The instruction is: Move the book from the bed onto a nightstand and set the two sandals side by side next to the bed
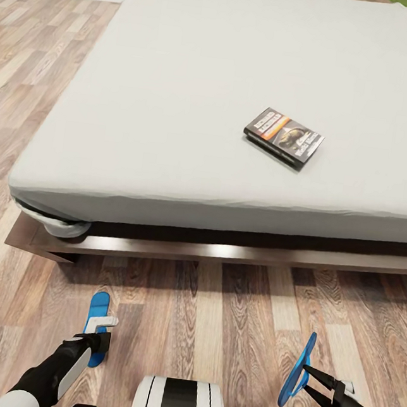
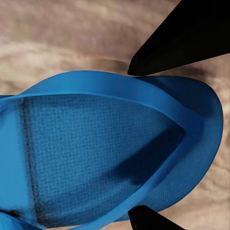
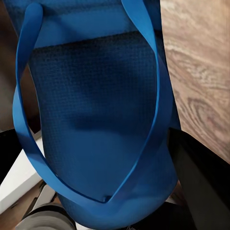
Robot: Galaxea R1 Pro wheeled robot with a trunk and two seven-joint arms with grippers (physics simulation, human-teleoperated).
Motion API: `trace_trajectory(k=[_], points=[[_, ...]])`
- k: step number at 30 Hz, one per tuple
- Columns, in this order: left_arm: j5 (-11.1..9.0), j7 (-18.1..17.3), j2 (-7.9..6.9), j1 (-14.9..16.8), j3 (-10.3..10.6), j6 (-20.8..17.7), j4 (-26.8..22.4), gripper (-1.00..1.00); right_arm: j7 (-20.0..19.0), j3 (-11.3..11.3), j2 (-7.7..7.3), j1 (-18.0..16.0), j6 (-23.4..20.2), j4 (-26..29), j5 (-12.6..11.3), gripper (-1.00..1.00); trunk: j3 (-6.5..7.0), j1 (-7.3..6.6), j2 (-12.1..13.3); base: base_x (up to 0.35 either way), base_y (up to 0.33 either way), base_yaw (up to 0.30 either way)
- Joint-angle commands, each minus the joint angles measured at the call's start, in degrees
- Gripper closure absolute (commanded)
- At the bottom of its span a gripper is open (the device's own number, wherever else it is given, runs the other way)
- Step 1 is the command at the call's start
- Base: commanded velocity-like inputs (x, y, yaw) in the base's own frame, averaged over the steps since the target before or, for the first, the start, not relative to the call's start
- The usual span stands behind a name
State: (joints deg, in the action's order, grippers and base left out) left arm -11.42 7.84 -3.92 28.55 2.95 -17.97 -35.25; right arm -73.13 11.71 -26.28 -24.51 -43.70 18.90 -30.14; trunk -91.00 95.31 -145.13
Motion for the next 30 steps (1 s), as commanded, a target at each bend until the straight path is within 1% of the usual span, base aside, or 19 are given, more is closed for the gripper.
trace_trajectory(k=[1,12,16,24,27,30], points=[[-0.8,0.4,-0.03,-0.1,0.3,1.0,1.6,1.0,-0.1,0.1,0.0,0.0,-0.4,0.0,-0.1,1.0,-0.04,0.03,0.0,0.0,0.0,0.0],[-0.8,0.4,-0.03,-0.1,0.3,1.0,1.6,1.0,-0.1,0.1,0.0,0.0,-0.4,0.0,-0.1,1.0,-0.04,0.03,0.0,0.0,0.0,0.0],[-0.8,0.4,-0.03,-0.1,0.3,1.0,1.6,1.0,-0.1,0.1,0.0,0.0,-0.4,0.0,-0.1,1.0,0.85,-0.08,0.1,0.0,0.0,0.0],[-0.8,0.5,-0.03,-0.1,0.3,0.9,1.6,1.0,-0.1,0.1,0.0,0.0,-0.4,0.0,-0.1,1.0,0.85,-0.08,0.1,0.0,0.0,0.0],[-0.8,0.5,-0.03,-0.1,0.3,0.9,1.6,1.0,-0.1,0.1,0.0,0.0,-0.4,0.0,-0.1,1.0,1.51,-0.15,0.1,0.0,0.0,0.0],[-0.8,0.5,-0.03,-0.1,0.3,0.9,1.6,1.0,-0.1,0.1,0.0,0.0,-0.4,0.0,-0.1,1.0,1.51,-0.15,0.1,0.0,0.0,0.0]])
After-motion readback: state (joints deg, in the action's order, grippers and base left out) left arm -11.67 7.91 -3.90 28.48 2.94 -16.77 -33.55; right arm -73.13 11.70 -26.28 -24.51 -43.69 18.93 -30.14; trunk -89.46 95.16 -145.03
